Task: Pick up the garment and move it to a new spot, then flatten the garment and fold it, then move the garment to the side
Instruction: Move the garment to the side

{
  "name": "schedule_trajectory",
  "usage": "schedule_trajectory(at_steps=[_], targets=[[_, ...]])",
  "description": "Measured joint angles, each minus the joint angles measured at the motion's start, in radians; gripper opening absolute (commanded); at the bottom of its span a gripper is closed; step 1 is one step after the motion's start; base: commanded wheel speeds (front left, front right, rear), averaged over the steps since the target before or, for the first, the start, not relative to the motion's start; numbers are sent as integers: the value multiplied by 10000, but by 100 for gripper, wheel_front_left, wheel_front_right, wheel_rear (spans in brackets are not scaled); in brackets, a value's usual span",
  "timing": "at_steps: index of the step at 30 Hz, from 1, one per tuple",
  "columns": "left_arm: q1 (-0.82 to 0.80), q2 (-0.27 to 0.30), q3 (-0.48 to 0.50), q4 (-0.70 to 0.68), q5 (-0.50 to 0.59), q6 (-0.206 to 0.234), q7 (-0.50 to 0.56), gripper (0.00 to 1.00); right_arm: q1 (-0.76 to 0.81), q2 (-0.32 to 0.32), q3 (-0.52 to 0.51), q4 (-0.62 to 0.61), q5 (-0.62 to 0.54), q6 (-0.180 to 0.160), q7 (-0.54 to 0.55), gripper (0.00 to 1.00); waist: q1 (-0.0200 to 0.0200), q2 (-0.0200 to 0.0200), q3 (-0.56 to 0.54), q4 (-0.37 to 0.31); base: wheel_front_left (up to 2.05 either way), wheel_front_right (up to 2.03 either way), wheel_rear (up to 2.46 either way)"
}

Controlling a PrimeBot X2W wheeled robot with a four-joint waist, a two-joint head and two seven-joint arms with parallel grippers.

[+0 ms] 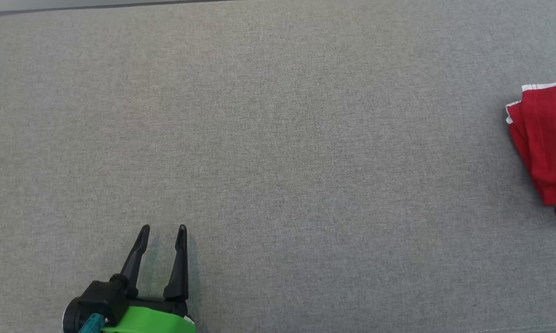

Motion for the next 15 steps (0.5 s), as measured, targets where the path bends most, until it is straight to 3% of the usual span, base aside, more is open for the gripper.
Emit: schedule_trajectory(at_steps=[13,14,15], targets=[[-204,0,50,29,169,-2,0,100,-345,29,504,2006,-1712,0,-1795,0,0,0,457,10,0,0,0],[-223,0,50,29,171,-2,0,100,-370,31,520,2165,-1816,2,-1992,7,0,0,481,17,0,0,0],[-236,0,54,21,173,-2,0,100,-399,48,522,2326,-1929,2,-2238,7,0,0,501,22,0,0,0]])
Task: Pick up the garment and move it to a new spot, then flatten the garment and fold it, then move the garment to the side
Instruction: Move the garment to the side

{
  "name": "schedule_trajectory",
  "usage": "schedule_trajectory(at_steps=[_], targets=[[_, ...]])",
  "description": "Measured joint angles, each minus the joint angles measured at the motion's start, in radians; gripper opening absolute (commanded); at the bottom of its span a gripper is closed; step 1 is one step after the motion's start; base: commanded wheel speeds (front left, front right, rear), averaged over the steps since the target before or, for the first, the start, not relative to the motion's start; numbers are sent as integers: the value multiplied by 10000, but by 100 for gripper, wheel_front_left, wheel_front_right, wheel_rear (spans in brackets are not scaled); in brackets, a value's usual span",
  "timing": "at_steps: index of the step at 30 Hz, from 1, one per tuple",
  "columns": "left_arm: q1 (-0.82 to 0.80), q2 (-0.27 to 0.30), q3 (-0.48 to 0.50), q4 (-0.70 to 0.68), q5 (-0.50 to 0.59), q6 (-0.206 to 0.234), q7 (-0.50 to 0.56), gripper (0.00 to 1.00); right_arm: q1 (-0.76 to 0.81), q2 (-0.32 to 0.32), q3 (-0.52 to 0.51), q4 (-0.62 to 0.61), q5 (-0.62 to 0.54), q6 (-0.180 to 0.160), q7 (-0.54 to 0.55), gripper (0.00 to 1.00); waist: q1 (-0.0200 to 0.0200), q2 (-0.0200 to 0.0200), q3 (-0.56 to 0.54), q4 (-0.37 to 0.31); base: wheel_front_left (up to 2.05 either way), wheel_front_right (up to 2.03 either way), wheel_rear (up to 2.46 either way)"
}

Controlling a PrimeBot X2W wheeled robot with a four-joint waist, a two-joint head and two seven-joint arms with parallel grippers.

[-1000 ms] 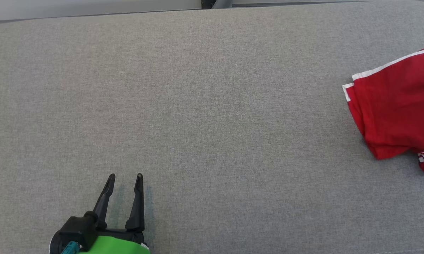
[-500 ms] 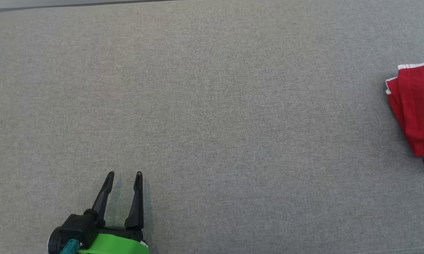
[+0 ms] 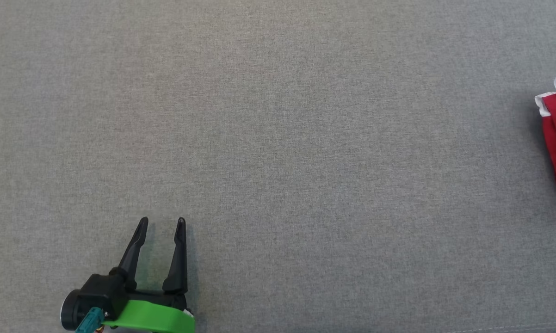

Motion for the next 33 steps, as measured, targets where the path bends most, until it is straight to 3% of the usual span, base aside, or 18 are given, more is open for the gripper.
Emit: schedule_trajectory(at_steps=[1,2,3,12,16,22,29,33], targets=[[-4,2,-4,-4,2,0,0,100,-47,25,12,180,-113,0,-190,17,0,0,18,2,0,0,0],[-11,0,-31,-4,10,0,0,100,-92,38,35,370,-217,0,-376,49,0,0,28,7,0,0,0],[-18,0,-44,-4,13,0,0,100,-155,58,25,529,-382,0,-662,100,0,0,37,9,0,0,0],[-85,0,-48,6,6,-13,0,100,-642,493,-196,1975,-1294,2,-2861,100,0,0,-160,18,0,0,0],[27,0,36,48,-90,-13,0,100,-950,1066,-644,1996,-1292,2,-4504,100,0,0,-408,6,0,0,0],[380,0,280,261,-245,-13,0,100,-758,2303,-851,1097,-1072,2,-6351,100,0,0,-977,-48,0,0,0],[610,0,591,593,-299,-13,0,100,1075,3591,-1158,-541,-941,2,-7810,100,0,0,-1788,-84,0,0,0],[702,0,761,748,-288,-13,0,100,2262,4915,-1498,-1162,-1444,0,-8092,100,0,0,-2234,-95,0,0,0]])
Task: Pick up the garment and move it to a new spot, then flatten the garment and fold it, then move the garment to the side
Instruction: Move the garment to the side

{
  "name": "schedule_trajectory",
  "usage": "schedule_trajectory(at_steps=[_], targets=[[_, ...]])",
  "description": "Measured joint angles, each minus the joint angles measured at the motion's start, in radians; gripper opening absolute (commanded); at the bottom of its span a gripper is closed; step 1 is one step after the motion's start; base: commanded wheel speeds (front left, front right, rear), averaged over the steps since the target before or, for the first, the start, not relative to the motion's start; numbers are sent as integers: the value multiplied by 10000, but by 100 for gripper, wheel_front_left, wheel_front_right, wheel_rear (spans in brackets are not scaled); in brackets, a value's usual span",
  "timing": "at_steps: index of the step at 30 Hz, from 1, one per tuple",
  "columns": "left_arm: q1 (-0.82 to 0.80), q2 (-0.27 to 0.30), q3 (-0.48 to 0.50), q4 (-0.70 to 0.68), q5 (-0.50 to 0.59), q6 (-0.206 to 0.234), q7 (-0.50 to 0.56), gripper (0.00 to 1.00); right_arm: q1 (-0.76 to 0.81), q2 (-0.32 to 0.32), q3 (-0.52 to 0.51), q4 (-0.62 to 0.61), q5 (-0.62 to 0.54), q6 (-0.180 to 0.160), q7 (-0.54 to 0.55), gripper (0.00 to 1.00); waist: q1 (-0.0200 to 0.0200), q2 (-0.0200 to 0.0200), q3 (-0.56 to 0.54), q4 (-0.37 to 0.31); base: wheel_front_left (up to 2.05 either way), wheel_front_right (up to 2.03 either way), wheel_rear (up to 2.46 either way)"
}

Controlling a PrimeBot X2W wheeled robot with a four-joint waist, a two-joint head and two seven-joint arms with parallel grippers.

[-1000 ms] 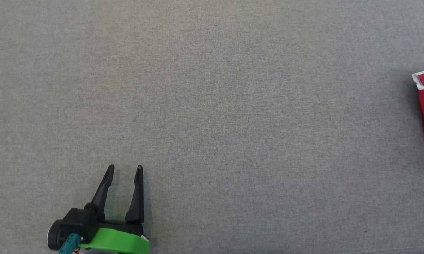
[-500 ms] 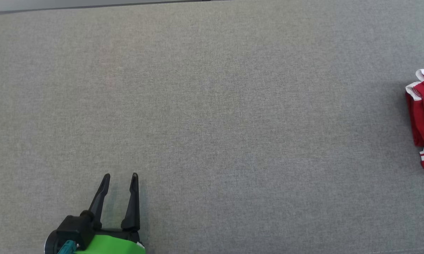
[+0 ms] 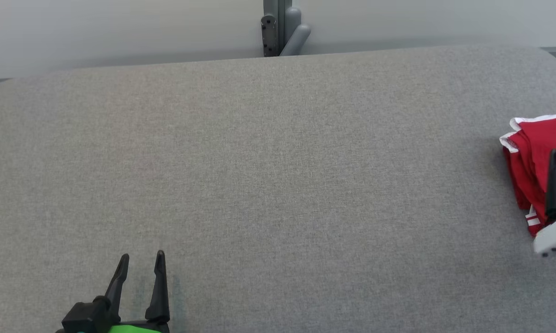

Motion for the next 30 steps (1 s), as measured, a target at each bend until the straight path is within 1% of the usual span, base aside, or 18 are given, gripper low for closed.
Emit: schedule_trajectory(at_steps=[4,7,9,11,15,20,30], targets=[[5,2,-81,134,94,0,0,100,1102,1080,-94,-284,-934,0,-316,100,0,0,-403,21,0,0,0],[-11,0,-150,199,123,0,0,100,1697,1768,17,-447,-1166,0,-489,100,0,0,-647,90,0,0,0],[-28,4,-148,247,119,0,0,100,2004,2090,180,-527,-1289,-2,-531,100,0,0,-802,145,0,0,0],[-8,4,-205,370,117,0,0,100,2386,2311,186,-792,-1691,2,-554,100,0,0,-984,191,0,0,0],[8,2,-282,464,117,0,0,100,2749,2646,174,-1429,-2040,0,-562,100,0,0,-1266,284,0,0,0],[15,4,-297,585,65,0,0,100,3007,2803,219,-1829,-2278,0,-564,100,0,0,-1457,378,0,0,0],[18,31,-320,704,-38,0,0,100,3108,2901,284,-1908,-2475,0,-564,100,0,0,-1631,462,0,0,0]])
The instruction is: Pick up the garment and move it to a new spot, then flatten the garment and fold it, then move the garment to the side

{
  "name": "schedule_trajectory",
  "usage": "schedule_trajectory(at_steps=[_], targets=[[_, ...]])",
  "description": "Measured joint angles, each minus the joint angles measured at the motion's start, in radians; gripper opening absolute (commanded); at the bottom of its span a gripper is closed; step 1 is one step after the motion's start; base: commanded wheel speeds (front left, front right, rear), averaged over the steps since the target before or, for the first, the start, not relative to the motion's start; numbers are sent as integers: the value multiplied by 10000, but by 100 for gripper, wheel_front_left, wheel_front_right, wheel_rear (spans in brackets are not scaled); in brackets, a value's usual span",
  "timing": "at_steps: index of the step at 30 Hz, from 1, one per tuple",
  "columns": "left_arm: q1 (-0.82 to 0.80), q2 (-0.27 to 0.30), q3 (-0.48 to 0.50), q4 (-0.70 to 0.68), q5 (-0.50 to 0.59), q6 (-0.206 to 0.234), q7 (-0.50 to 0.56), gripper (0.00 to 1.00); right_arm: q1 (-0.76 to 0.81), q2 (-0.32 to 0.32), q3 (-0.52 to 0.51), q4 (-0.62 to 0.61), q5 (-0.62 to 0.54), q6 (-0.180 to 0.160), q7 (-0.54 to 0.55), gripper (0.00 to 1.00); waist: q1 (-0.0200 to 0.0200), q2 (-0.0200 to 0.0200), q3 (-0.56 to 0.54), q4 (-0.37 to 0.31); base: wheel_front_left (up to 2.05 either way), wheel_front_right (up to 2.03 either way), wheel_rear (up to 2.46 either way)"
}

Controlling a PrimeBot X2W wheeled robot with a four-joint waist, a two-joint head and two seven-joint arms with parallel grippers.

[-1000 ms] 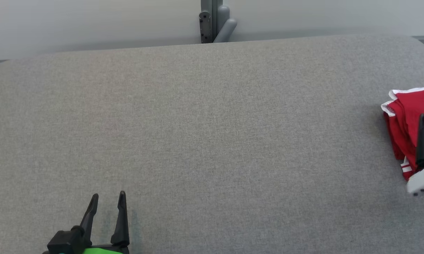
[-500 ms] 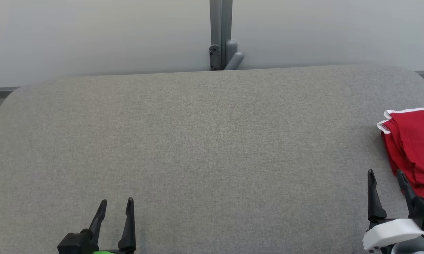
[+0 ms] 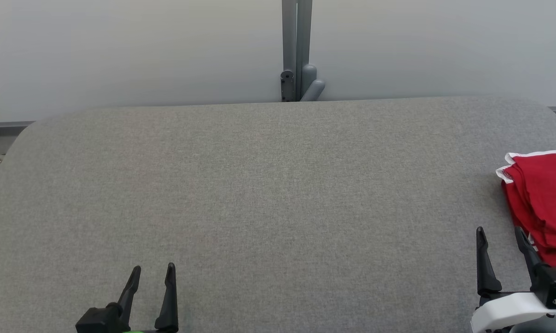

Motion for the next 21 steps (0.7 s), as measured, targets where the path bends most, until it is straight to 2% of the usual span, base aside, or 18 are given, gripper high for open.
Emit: schedule_trajectory(at_steps=[21], targets=[[-14,42,-23,-36,-178,0,0,100,-100,15,-88,405,-198,0,-6,100,0,0,31,-66,0,0,0]])
